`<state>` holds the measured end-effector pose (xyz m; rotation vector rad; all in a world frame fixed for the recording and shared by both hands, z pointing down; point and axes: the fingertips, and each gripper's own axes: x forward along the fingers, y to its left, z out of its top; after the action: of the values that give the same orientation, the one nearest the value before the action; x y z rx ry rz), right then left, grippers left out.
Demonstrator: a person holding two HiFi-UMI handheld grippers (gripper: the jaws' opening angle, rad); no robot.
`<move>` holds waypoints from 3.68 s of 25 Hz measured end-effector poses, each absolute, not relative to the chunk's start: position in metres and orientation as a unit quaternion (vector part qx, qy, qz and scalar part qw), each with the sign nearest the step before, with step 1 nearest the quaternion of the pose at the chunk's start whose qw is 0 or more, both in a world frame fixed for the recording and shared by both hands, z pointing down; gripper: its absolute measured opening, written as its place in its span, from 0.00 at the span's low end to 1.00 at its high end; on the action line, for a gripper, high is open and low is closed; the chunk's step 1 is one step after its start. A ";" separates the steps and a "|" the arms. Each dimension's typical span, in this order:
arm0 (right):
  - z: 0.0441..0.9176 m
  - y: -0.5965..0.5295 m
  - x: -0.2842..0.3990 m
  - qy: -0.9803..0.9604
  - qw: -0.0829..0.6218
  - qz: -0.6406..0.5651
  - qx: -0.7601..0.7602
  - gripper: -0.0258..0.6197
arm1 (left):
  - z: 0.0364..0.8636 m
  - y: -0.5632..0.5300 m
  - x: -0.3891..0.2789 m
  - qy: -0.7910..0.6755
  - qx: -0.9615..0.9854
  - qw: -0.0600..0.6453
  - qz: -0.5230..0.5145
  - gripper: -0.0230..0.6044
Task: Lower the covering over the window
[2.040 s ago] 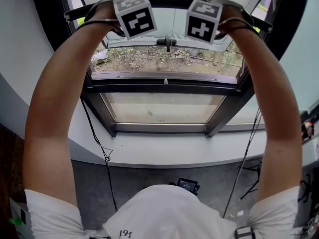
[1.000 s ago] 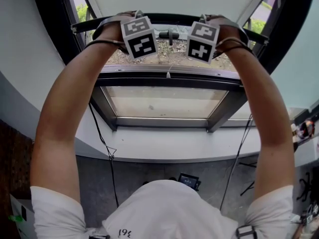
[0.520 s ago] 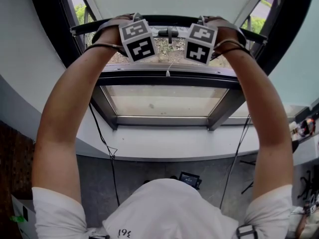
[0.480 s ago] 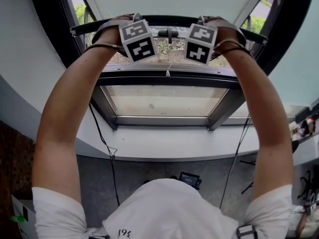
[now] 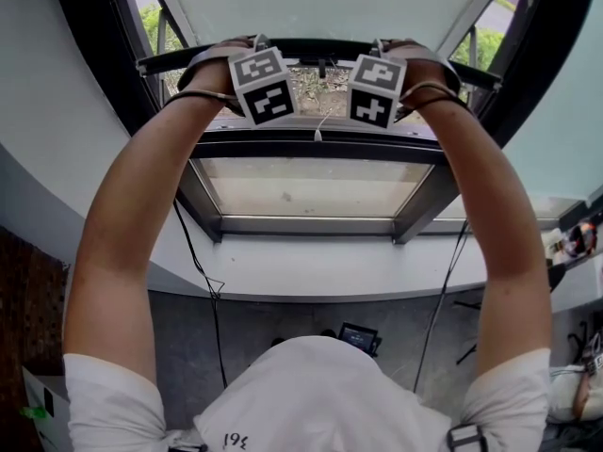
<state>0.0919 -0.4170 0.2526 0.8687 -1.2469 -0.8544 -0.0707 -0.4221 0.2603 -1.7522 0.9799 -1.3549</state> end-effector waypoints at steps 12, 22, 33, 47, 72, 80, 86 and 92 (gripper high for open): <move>0.277 -0.414 0.092 -0.557 0.638 -0.370 0.381 0.11 | 0.284 -0.419 -0.070 0.376 -0.678 0.350 -0.526 0.16; 0.298 -0.416 0.092 -0.566 0.635 -0.362 0.380 0.11 | 0.304 -0.421 -0.070 0.373 -0.681 0.343 -0.528 0.16; 0.343 -0.413 0.091 -0.586 0.621 -0.355 0.380 0.11 | 0.351 -0.419 -0.070 0.357 -0.675 0.337 -0.551 0.16; 0.348 -0.412 0.087 -0.627 0.527 -0.386 0.424 0.18 | 0.354 -0.422 -0.071 0.355 -0.668 0.331 -0.565 0.13; 0.473 -0.407 0.009 -0.778 0.290 0.021 0.557 0.26 | 0.354 -0.423 -0.072 0.360 -0.665 0.335 -0.562 0.13; 0.469 -0.409 0.003 -0.796 0.228 0.104 0.551 0.26 | 0.353 -0.423 -0.071 0.360 -0.665 0.336 -0.561 0.13; 0.465 -0.410 0.006 -0.794 0.221 0.104 0.557 0.26 | 0.353 -0.423 -0.072 0.361 -0.665 0.336 -0.562 0.13; 0.464 -0.412 -0.001 -0.801 0.206 0.120 0.549 0.26 | 0.354 -0.423 -0.071 0.361 -0.664 0.336 -0.562 0.13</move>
<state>-0.0011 -0.4119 0.4644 1.5294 -2.2314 0.3345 -0.0714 -0.4227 0.3536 -1.7319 0.9404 -1.4664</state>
